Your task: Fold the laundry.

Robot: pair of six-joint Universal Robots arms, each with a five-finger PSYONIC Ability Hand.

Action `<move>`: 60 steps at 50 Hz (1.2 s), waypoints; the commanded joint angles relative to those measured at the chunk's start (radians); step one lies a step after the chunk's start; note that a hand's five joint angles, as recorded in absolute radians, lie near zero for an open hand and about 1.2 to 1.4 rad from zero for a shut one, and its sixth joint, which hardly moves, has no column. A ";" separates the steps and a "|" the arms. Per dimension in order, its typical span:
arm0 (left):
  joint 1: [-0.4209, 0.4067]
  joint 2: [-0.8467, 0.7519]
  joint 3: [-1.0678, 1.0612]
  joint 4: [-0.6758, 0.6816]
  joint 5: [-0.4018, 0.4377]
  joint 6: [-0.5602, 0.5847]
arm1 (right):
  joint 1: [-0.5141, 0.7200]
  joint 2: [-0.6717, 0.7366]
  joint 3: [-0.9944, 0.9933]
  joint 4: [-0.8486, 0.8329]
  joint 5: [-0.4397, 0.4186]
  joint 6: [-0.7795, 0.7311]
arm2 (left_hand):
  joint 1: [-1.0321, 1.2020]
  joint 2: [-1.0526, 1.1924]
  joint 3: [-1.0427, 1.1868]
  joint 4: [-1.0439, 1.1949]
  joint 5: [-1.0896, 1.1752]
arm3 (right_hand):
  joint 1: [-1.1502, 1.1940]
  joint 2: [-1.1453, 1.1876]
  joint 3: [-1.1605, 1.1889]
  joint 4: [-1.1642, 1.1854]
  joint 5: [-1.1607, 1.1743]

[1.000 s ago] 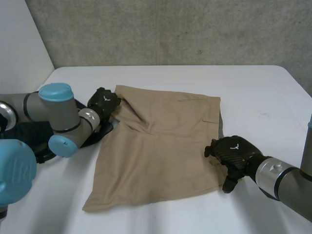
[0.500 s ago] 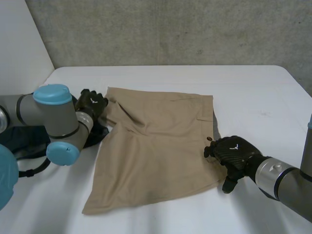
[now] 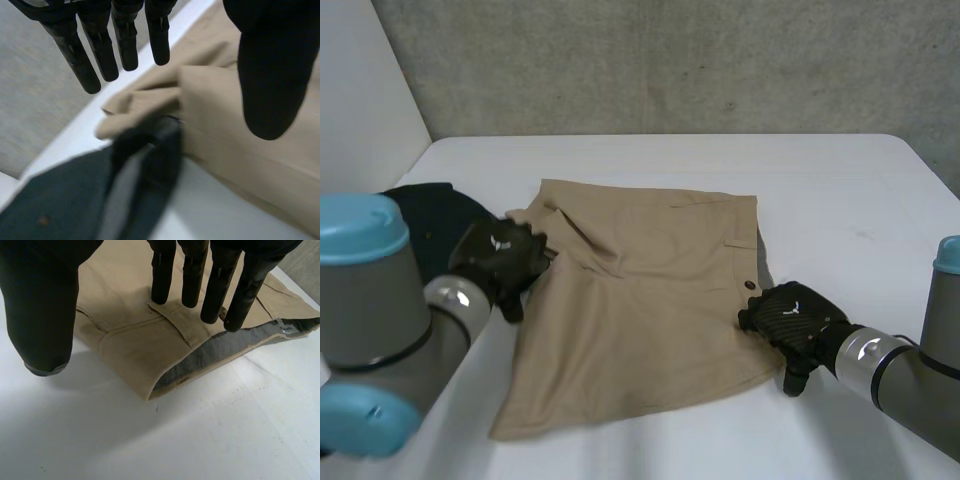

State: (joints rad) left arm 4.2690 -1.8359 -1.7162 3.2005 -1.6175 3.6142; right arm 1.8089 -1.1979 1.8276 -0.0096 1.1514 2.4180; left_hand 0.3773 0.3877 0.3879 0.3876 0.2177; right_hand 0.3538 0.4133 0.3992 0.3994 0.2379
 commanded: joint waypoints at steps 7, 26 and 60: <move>-0.031 0.132 -0.114 -0.361 0.137 -0.218 | 0.001 0.043 -0.014 -0.063 -0.001 0.004 | 0.177 0.166 0.166 0.166 0.162 | 0.447 0.387 0.402 0.401 0.388; -0.029 0.121 -0.206 -0.251 0.111 -0.219 | 0.003 0.043 -0.030 -0.093 0.030 0.032 | 0.168 0.158 0.157 0.158 0.153 | 1.042 0.983 0.997 0.997 0.984; -0.104 0.030 -0.241 -0.105 0.034 -0.215 | 0.003 0.029 -0.016 -0.082 0.074 0.073 | 0.250 0.240 0.240 0.240 0.235 | 1.042 0.983 0.997 0.997 0.984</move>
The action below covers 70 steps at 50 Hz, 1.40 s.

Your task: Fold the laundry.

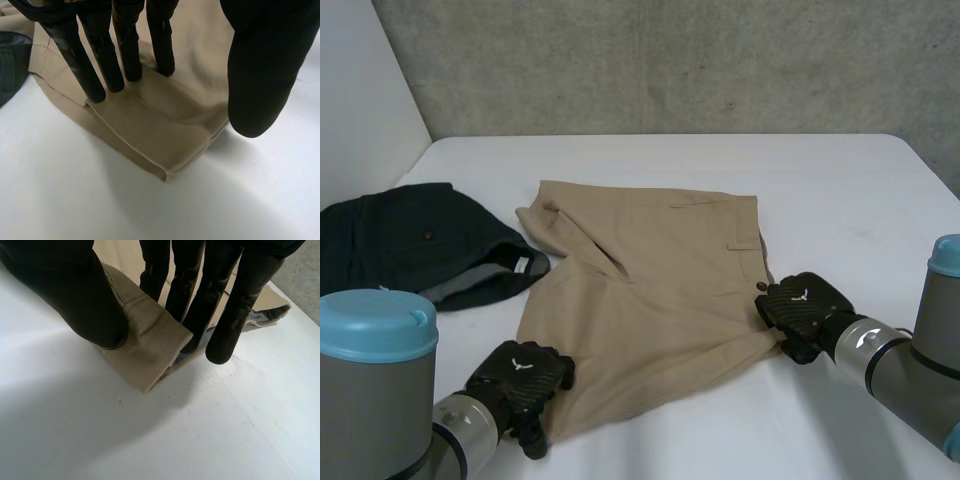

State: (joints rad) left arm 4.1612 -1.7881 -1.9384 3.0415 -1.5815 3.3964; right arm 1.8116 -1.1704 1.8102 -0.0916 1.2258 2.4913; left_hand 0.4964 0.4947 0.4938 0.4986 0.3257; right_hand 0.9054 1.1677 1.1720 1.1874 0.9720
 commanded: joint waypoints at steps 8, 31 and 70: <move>0.002 -0.046 -0.031 0.115 -0.024 0.063 | 0.000 0.000 0.001 0.000 0.001 0.001 | 0.163 0.165 0.166 0.161 0.159 | 0.491 0.229 0.224 0.209 0.250; -0.024 0.084 -0.022 0.067 -0.061 0.135 | -0.012 -0.084 -0.052 0.380 -0.018 -0.112 | 0.900 0.902 0.902 0.898 0.896 | 0.491 0.229 0.224 0.209 0.250; -0.090 -0.106 0.288 0.088 -0.058 0.288 | -0.190 -0.209 -0.008 0.455 -0.039 -0.244 | 0.900 0.902 0.902 0.898 0.896 | 0.491 0.229 0.224 0.209 0.250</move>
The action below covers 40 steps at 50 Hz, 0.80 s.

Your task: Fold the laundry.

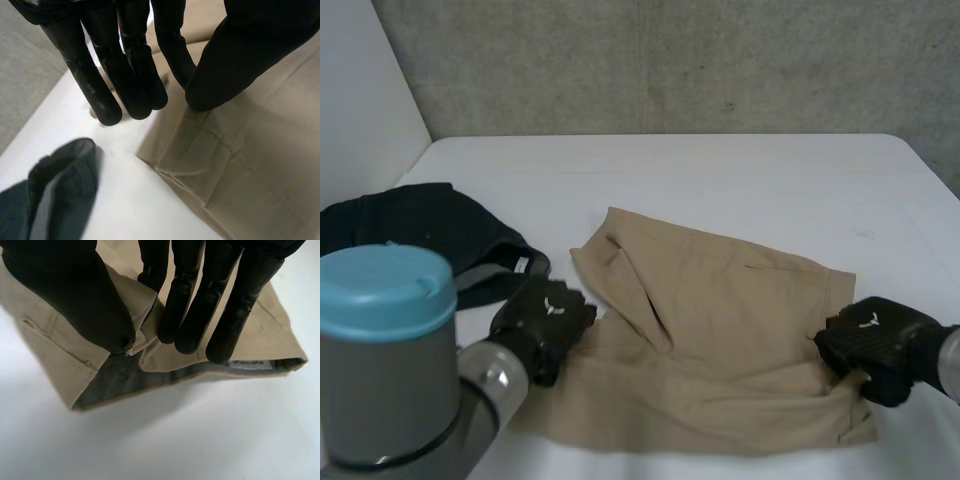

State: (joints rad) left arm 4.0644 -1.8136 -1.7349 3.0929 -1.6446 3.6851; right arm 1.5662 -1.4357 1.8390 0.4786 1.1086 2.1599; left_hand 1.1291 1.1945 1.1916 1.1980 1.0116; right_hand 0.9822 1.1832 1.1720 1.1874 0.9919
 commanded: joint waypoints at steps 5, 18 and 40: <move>0.007 -0.108 0.124 0.061 0.002 0.001 | 0.066 0.063 -0.037 -0.143 0.089 0.106 | 0.267 0.202 0.205 0.198 0.210 | 0.414 0.213 0.224 0.209 0.230; -0.002 -0.079 0.043 -0.071 0.006 0.124 | 0.055 0.054 0.029 -0.054 0.082 0.046 | -0.443 -0.509 -0.506 -0.512 -0.500 | 0.414 0.213 0.224 0.209 0.230; 0.137 -0.308 0.383 0.142 0.292 0.052 | 0.066 0.024 0.078 -0.104 0.089 0.054 | -0.549 -0.614 -0.611 -0.618 -0.606 | 0.414 0.213 0.224 0.209 0.230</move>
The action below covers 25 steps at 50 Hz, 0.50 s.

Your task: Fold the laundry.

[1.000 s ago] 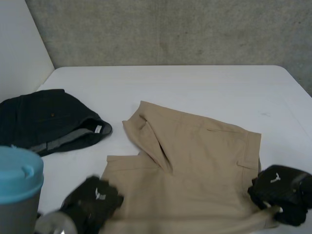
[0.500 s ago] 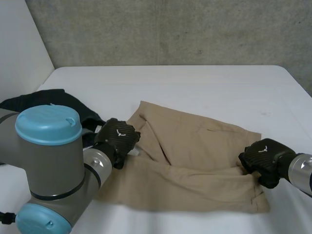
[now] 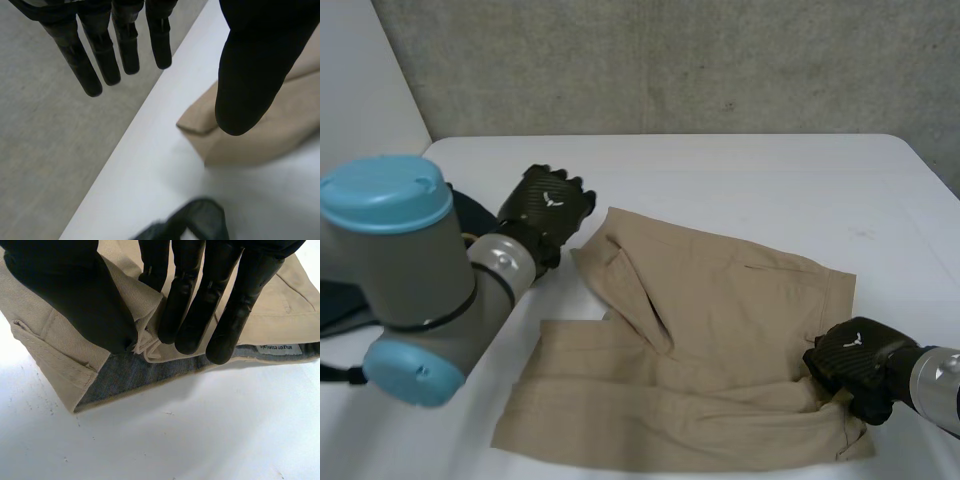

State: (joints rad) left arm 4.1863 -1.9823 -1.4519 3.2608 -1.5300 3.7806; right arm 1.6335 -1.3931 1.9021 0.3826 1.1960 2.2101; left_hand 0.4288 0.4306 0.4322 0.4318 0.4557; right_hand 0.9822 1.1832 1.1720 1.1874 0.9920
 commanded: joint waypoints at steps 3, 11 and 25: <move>0.017 -0.209 0.148 -0.027 0.186 -0.039 | -0.003 -0.024 0.022 -0.014 0.004 0.003 | 0.152 0.150 0.148 0.149 -0.050 | 0.414 0.213 0.224 0.209 0.230; 0.035 -0.331 0.220 -0.030 0.188 -0.015 | -0.009 -0.040 0.040 -0.014 0.004 0.003 | 0.146 0.144 0.142 0.143 -0.056 | 0.414 0.213 0.224 0.209 0.230; 0.052 -0.405 0.258 -0.032 0.142 0.080 | -0.014 -0.053 0.063 -0.022 0.004 0.003 | 0.591 0.589 0.588 0.588 0.390 | 0.414 0.213 0.224 0.209 0.230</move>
State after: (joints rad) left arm 4.2352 -2.3728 -1.1992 3.2304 -1.3532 3.8355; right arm 1.6214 -1.4410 1.9561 0.3666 1.1992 2.2135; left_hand 0.6305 0.6159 0.6171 0.6207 0.4852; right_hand 0.9822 1.1832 1.1720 1.1874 0.9919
